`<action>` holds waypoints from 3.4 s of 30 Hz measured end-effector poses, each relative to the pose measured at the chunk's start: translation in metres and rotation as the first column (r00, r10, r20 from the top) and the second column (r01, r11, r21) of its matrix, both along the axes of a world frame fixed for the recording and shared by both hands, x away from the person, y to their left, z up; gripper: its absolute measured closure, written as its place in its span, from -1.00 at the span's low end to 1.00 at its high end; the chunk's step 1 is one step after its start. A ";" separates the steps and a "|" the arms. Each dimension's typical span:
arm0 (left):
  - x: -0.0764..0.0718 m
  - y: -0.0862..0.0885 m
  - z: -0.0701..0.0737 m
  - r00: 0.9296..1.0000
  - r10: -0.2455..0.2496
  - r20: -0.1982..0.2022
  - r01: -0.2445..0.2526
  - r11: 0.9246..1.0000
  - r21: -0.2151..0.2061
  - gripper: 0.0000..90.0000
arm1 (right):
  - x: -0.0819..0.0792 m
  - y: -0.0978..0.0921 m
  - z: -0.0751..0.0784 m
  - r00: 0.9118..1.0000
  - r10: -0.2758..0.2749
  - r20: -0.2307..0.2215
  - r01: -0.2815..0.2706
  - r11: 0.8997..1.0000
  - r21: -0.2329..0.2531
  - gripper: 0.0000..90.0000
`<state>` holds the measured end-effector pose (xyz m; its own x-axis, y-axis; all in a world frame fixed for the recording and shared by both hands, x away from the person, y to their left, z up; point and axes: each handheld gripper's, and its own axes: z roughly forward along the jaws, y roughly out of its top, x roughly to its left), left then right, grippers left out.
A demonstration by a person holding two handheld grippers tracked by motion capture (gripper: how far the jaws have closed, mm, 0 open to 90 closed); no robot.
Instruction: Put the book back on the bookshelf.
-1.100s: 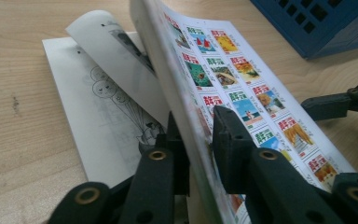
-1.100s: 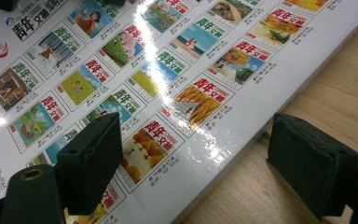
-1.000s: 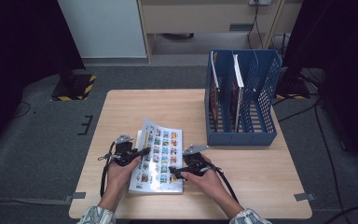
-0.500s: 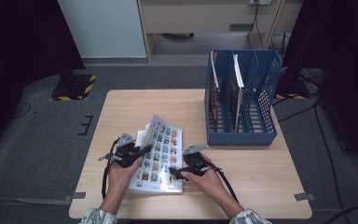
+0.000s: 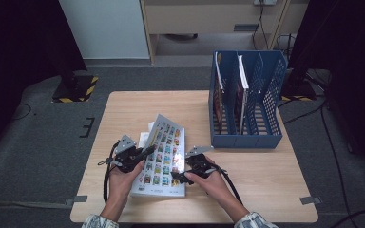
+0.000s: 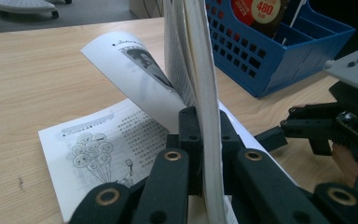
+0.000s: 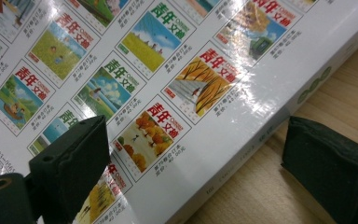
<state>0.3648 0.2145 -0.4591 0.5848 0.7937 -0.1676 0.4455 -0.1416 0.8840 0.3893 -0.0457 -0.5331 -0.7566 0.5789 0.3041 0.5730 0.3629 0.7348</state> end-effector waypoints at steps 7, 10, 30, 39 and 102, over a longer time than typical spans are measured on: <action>-0.003 0.002 0.003 1.000 -0.002 0.003 0.002 0.999 -0.034 0.90 | -0.001 0.004 -0.003 0.998 0.047 -0.040 -0.046 0.998 0.035 -0.85; 0.000 0.004 0.000 1.000 0.001 -0.006 -0.001 1.000 -0.031 0.90 | -0.001 0.005 -0.003 0.998 0.046 -0.036 -0.044 0.999 0.031 -0.86; 0.013 0.038 -0.030 0.958 0.283 -0.034 -0.276 0.951 0.141 -0.04 | -0.005 0.007 -0.006 1.000 0.018 0.003 -0.018 0.999 0.027 -0.84; 0.018 0.042 -0.050 0.968 0.209 -0.137 -0.180 0.963 0.198 -0.16 | -0.005 0.007 -0.006 1.000 0.020 0.002 -0.020 0.999 0.027 -0.84; 0.023 0.042 -0.063 0.963 0.130 -0.235 -0.095 0.983 0.156 -0.13 | 0.076 0.050 0.013 0.993 0.001 -0.122 0.005 0.999 0.049 -0.34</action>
